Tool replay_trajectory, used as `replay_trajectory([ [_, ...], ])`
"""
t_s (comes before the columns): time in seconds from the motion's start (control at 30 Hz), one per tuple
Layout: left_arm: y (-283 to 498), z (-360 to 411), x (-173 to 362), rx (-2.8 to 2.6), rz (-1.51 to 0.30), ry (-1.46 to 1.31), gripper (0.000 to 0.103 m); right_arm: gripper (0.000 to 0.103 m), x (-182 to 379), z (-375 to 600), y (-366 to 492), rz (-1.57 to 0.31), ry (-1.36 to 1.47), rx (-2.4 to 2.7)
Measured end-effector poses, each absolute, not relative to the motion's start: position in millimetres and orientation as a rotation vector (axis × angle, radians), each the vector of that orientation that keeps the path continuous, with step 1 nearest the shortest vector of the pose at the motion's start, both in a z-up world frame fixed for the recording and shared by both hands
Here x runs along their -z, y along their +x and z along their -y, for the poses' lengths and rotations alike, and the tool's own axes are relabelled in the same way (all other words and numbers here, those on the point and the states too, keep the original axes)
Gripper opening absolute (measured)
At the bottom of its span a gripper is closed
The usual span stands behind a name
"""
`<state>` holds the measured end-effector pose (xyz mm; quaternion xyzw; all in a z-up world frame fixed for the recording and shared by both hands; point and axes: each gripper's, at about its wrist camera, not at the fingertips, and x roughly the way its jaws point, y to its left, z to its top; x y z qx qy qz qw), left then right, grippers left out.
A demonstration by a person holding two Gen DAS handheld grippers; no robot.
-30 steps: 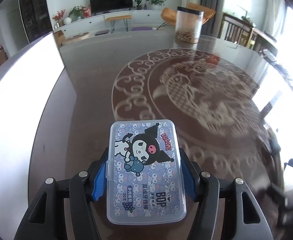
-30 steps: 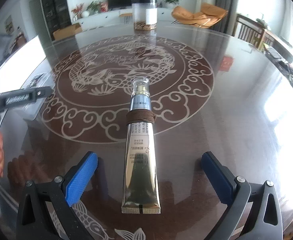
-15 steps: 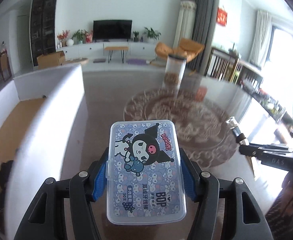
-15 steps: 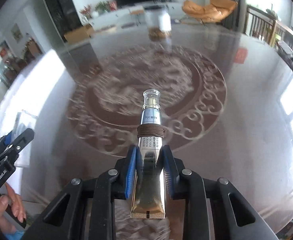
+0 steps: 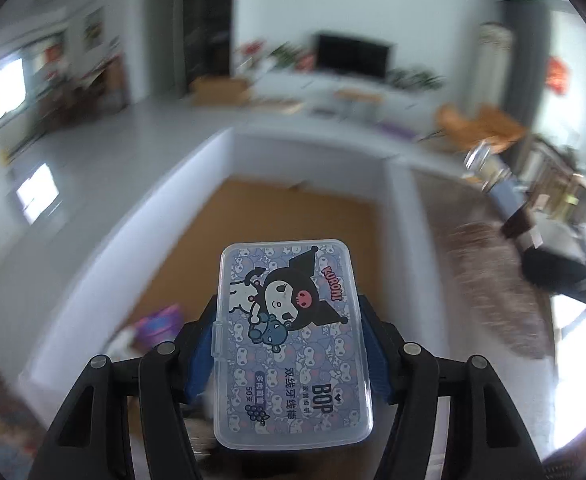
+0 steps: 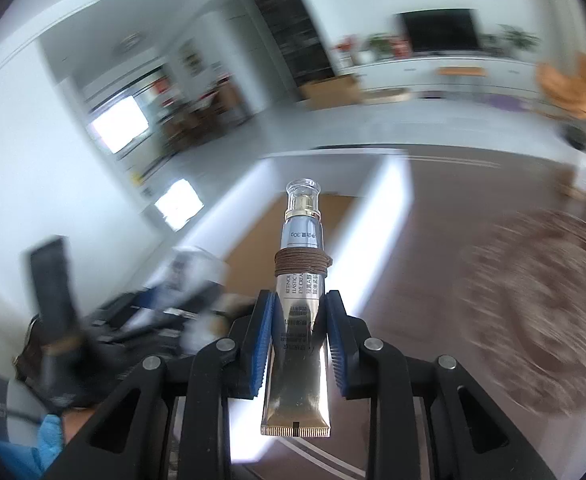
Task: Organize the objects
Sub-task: 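Carry the plastic box and gold tube into the cork pen and release both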
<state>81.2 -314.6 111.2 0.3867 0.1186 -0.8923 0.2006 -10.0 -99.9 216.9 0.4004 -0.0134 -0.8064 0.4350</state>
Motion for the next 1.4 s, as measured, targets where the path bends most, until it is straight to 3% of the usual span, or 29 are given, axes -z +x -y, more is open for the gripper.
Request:
replay_trajectory([
  [0.13,92.2,349.3,-94.0,2.358,-0.357,1.139,0.066,0.028,-200.2,175.7,-10.4,-0.025,1.050,1.871],
  [0.23,98.7,357.6,-86.5,2.321,-0.394,1.130,0.088,0.051,-170.6,210.5,-12.2,-0.068,1.162,1.789],
  [0.33,101.0,356.4,-85.1,2.311,-0.379,1.113,0.089,0.051,-158.5,213.5,-11.6,-0.054,1.203,1.772],
  [0.4,96.9,344.8,-81.8,2.269,-0.314,1.124,0.089,0.059,-160.5,205.1,-9.8,-0.067,1.194,1.794],
  [0.47,90.2,334.3,-87.1,2.222,-0.237,1.137,0.089,0.073,-164.7,196.9,-9.8,-0.105,1.184,1.832],
  [0.53,89.9,327.5,-95.3,2.237,-0.233,1.118,0.089,0.078,-170.3,187.4,-9.7,-0.163,1.161,1.873],
  [0.67,98.1,321.9,-116.6,2.313,-0.375,1.003,0.089,0.079,-181.4,173.7,-8.4,-0.274,1.117,1.930],
  [0.87,101.8,299.2,-133.3,2.299,-0.252,0.982,0.089,0.085,-191.8,165.0,-6.8,-0.381,1.081,1.957],
  [1.1,114.2,307.6,-142.8,2.254,-0.367,0.963,0.089,0.085,-195.2,174.1,1.2,-0.493,1.084,1.957],
  [1.4,119.3,312.3,-140.5,2.157,-0.334,0.975,0.089,0.085,-191.0,182.6,0.3,-0.524,1.098,1.951],
])
